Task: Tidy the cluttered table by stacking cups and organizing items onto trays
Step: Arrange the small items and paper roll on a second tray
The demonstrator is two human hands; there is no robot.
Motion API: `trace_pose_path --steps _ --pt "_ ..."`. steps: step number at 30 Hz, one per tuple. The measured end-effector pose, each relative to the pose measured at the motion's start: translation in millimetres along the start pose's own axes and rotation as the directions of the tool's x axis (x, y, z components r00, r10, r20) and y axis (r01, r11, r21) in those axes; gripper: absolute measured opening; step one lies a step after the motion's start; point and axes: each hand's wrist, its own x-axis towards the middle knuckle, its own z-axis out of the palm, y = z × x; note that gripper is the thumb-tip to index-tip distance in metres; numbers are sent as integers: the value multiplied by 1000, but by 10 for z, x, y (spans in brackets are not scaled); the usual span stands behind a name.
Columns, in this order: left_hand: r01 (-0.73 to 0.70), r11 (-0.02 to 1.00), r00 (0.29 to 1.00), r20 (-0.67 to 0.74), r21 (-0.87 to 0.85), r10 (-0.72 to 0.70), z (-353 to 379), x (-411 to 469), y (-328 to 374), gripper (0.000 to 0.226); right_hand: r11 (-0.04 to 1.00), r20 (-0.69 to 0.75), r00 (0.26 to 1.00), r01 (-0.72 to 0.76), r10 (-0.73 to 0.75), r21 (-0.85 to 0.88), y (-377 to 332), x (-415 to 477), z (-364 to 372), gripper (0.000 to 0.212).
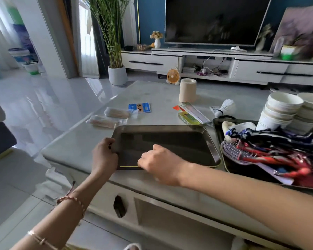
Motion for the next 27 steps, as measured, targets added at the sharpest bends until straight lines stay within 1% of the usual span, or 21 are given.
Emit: trace_pose_path --steps 1,2,3,4,5,6,8,10,11,13,14,16,18,21,23,25,27 --pt "-11 1000 1000 -1 26 11 13 6 4 47 974 84 996 -37 18 223 99 53 -31 21" --pt "-20 999 1000 2 29 20 33 29 -6 48 899 125 989 -123 77 421 206 111 -53 26" --pt "-21 999 1000 5 27 21 40 52 1 49 809 121 979 -205 166 551 348 180 -59 31" --pt "-23 999 1000 0 37 23 63 99 -12 49 755 79 959 -265 274 600 531 269 -30 33" --pt "-23 998 1000 -7 50 23 83 136 -21 49 717 40 920 -331 390 614 741 338 11 31" --pt "-35 997 999 -14 73 36 94 165 -22 50 696 10 864 -412 504 588 950 372 53 29" --pt "-86 987 996 1 136 87 100 199 11 51 607 12 718 -598 696 523 1370 348 208 29" --pt "-134 971 991 40 196 129 167 295 23 50 508 73 578 -765 813 395 1724 311 460 40" --pt "-153 966 988 63 208 143 187 307 51 49 481 105 534 -818 839 314 1815 266 569 46" --pt "-189 955 980 98 229 170 248 352 73 46 459 151 495 -861 855 220 1943 265 733 58" --pt "-209 947 976 112 246 186 278 400 79 44 441 175 480 -870 860 219 1998 306 787 61" --pt "-227 930 972 133 289 196 297 435 107 42 390 188 431 -894 882 220 2034 359 825 51" --pt "-220 917 973 147 332 181 317 454 128 44 352 138 386 -911 912 216 2071 398 848 36" --pt "-212 889 973 170 407 154 337 439 150 47 351 -14 361 -898 933 266 2101 411 837 22" --pt "-222 875 970 189 429 153 338 429 134 48 363 -89 352 -886 932 288 2119 402 809 21" --pt "-232 881 966 203 413 159 322 425 113 49 361 -91 350 -888 932 286 2118 397 786 20" --pt "-235 885 964 210 402 160 303 422 95 50 350 -78 342 -893 936 284 2079 403 783 24"
